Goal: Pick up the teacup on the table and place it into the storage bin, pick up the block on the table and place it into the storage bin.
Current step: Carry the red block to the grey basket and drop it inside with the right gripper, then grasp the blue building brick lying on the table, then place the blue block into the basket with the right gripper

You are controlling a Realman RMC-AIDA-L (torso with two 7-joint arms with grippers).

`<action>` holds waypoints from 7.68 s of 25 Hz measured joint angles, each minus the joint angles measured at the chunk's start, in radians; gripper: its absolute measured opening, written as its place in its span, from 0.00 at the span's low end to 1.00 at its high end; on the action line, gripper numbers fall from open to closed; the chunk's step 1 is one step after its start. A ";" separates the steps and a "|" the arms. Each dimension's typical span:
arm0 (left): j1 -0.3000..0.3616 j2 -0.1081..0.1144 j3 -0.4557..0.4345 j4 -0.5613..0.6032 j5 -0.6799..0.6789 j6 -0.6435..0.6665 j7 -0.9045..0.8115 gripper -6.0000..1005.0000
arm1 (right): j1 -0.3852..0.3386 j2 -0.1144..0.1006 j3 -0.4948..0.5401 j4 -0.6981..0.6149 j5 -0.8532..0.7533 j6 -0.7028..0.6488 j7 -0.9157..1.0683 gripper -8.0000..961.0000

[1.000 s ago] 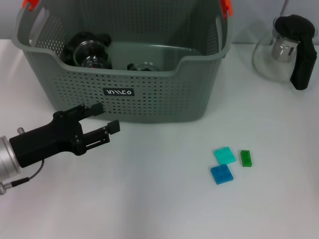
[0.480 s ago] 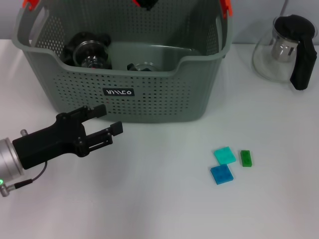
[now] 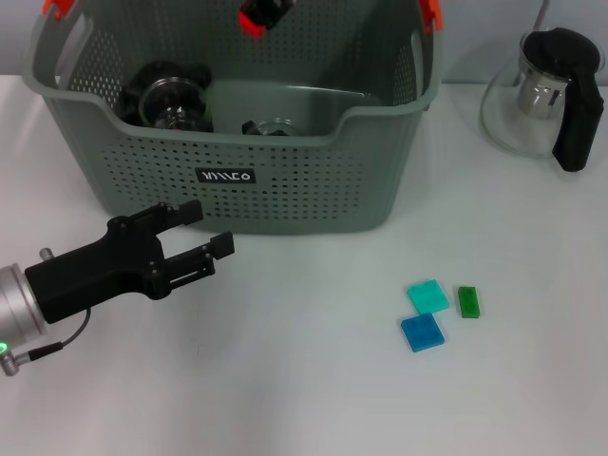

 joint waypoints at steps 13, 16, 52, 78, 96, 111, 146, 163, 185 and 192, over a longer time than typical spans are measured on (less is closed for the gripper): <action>0.003 0.000 -0.014 0.000 0.000 -0.009 0.001 0.72 | -0.349 -0.007 0.024 -0.458 0.508 -0.035 -0.227 0.64; 0.003 0.000 -0.014 0.000 0.000 -0.012 0.002 0.72 | -0.531 -0.009 0.037 -0.574 0.781 -0.087 -0.404 0.70; -0.003 0.005 -0.014 -0.003 0.000 -0.031 0.003 0.72 | -0.666 -0.008 0.247 -0.703 0.124 -1.077 -0.369 0.65; -0.016 0.004 -0.014 -0.014 0.000 -0.069 0.002 0.72 | -0.549 -0.002 -0.227 -0.428 0.097 -0.726 -0.257 0.68; -0.010 0.001 -0.014 -0.015 0.000 -0.091 0.001 0.72 | -0.553 0.002 -0.371 -0.384 0.087 -0.577 -0.265 0.76; -0.008 0.000 -0.014 -0.015 0.000 -0.094 0.001 0.72 | -0.541 0.003 -0.391 -0.316 0.093 -0.523 -0.266 0.73; -0.012 0.000 -0.014 -0.026 0.000 -0.103 0.001 0.72 | -0.547 -0.002 -0.394 -0.300 0.084 -0.566 -0.229 0.61; -0.011 0.002 -0.015 -0.026 0.000 -0.103 0.001 0.72 | -0.646 -0.008 -0.070 -0.535 0.213 -0.765 -0.323 0.45; -0.057 0.011 -0.023 -0.023 0.000 -0.089 -0.037 0.72 | -0.678 -0.025 0.508 -0.629 0.916 -0.786 -0.471 0.46; -0.037 0.012 -0.024 -0.022 0.001 -0.089 -0.042 0.72 | -0.418 -0.040 0.327 -0.651 0.468 -0.469 -0.115 0.46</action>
